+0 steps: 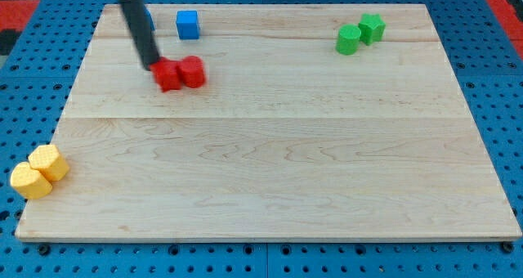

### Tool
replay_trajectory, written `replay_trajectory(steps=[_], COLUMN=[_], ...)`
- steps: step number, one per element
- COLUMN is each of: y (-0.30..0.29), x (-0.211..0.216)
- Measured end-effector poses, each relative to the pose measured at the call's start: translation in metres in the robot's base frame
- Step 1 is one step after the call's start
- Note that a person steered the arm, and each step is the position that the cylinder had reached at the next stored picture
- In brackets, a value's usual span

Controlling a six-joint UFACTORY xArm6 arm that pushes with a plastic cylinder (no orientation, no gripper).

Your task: Push the red blocks below the green blocks

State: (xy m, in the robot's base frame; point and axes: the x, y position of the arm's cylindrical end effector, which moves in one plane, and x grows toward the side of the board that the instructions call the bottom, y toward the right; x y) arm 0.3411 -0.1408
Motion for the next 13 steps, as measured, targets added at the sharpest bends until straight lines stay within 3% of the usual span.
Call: replay_trajectory(steps=[2, 3, 4, 5, 7, 9, 10, 11, 12, 13], y=[0.090, -0.013, -0.042, -0.018, 0.122, 0.206, 0.246, 0.171, 0.076, 0.072], x=[0.008, -0.027, 0.031, 0.064, 0.028, 0.086, 0.089, 0.106, 0.069, 0.017])
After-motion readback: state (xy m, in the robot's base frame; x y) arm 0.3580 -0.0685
